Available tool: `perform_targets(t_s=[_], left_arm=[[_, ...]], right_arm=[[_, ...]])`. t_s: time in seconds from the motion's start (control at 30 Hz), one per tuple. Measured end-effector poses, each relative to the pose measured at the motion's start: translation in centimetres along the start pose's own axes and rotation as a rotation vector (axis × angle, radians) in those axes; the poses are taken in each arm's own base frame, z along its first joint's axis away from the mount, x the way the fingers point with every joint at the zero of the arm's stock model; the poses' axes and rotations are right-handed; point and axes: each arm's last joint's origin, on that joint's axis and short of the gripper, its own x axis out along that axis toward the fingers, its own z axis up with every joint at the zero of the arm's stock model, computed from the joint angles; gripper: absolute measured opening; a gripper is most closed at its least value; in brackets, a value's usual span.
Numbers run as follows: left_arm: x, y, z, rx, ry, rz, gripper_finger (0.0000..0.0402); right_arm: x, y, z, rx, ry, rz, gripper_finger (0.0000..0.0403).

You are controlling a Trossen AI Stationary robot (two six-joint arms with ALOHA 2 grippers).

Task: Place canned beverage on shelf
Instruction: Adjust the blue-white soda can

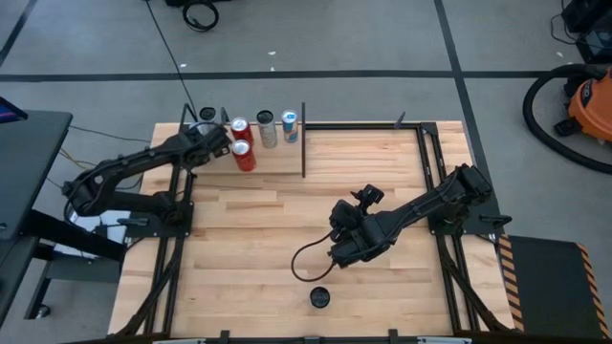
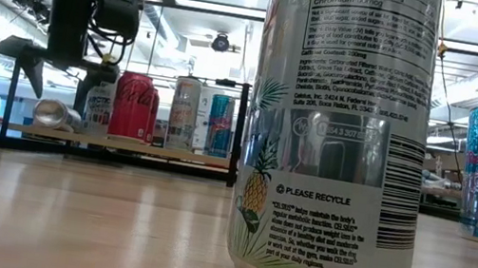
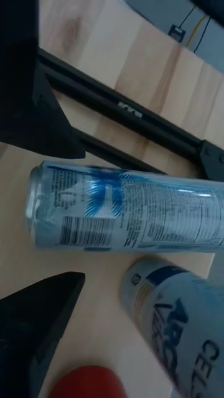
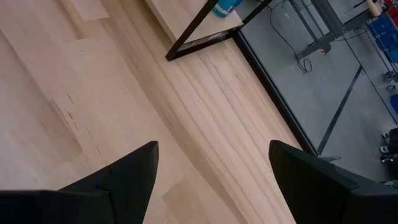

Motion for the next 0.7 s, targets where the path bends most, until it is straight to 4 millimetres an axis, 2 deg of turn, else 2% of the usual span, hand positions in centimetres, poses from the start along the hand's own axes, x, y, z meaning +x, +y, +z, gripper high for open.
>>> perform_targets(t_s=[0.7], left_arm=[[0.57, 0.27, 0.47, 0.032, 0.032, 0.024, 0.0321]], right_arm=[[0.0, 0.05, 0.04, 0.006, -0.002, 0.004, 0.0313]])
